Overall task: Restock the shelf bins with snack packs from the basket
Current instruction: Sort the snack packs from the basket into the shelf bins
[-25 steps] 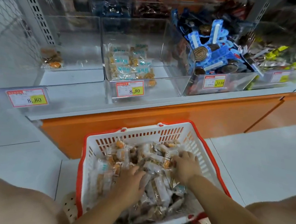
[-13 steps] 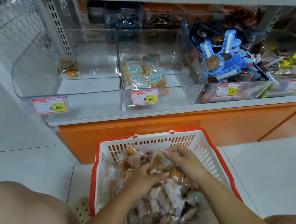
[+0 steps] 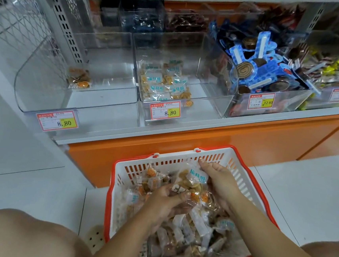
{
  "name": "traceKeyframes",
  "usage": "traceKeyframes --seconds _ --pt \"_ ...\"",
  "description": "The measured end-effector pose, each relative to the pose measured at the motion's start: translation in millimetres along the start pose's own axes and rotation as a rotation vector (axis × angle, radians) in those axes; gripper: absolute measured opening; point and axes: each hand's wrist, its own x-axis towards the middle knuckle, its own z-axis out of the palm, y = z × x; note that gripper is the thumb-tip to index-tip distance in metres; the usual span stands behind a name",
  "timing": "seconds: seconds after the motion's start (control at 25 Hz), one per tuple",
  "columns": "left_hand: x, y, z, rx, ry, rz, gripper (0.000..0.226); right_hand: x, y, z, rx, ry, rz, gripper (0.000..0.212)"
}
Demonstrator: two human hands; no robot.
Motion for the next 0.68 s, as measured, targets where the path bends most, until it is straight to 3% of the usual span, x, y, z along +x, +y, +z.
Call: traceKeyframes --seconds 0.12,0.2,0.32,0.44,0.56,0.68 --pt "-5 12 3 0.084 0.045 0.039 0.031 -7 -8 -1 -0.085 -0.207 0.067 0.049" --pt "-13 35 8 0.307 0.094 0.119 0.032 -14 -21 1 -0.18 -0.252 0.019 0.045" --pt "-32 94 13 0.68 0.156 0.344 0.033 -25 -73 16 -0.199 -0.202 -0.182 0.053" --pt "-50 161 5 0.814 0.294 0.67 0.035 -35 -151 37 -0.229 -0.131 -0.532 0.056" --pt "-40 208 -27 0.957 0.62 0.883 0.05 -3 -220 52 -0.566 0.128 -0.751 0.034" --pt "-18 219 -52 1.103 0.68 0.707 0.067 55 -246 61 -1.048 0.13 -0.555 0.043"
